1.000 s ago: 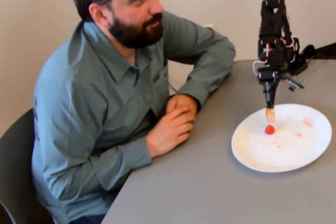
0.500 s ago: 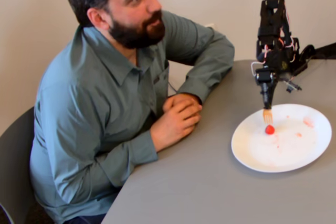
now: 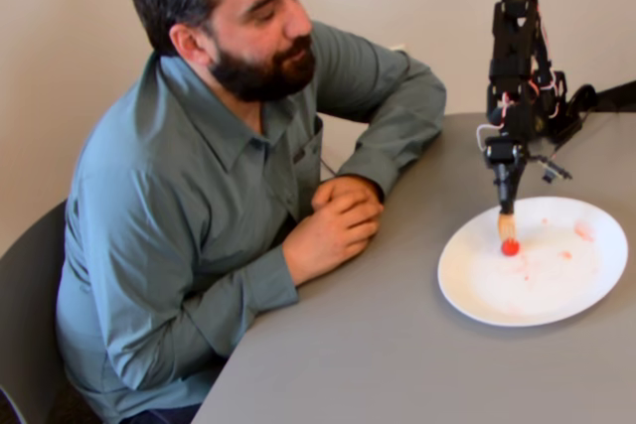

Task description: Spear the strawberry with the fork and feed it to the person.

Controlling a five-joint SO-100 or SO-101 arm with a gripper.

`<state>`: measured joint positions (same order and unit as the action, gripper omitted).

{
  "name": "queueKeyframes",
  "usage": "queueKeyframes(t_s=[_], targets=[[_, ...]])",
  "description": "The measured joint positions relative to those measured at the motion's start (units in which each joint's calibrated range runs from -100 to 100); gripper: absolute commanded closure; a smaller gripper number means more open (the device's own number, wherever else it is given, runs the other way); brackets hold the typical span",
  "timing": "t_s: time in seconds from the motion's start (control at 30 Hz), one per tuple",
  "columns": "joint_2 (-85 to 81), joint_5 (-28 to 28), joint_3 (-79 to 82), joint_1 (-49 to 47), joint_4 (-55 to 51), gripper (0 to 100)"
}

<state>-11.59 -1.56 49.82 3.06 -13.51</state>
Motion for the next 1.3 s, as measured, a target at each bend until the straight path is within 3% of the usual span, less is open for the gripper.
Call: queueKeyframes(t_s=[0.1,0.27,0.37,0.4,0.43,0.5,0.57,1.03,1.13,1.3], targets=[[1.01,-0.21,0.82,0.67,2.32,99],[-4.05,0.42,13.77,-0.17,16.04,99],[-4.47,-0.05,12.86,0.08,10.98,99],[-4.21,-0.68,9.96,0.08,7.21,99],[-4.13,-1.09,4.17,-0.17,-3.52,99],[-4.05,-1.3,3.17,-0.17,-5.23,99],[-3.88,-2.5,-2.72,0.0,-14.76,99],[7.0,-2.87,-11.23,0.0,-15.87,99],[3.71,-3.34,-12.05,-0.08,-19.13,99],[0.17,-3.75,-27.63,-0.08,-31.75,99]])
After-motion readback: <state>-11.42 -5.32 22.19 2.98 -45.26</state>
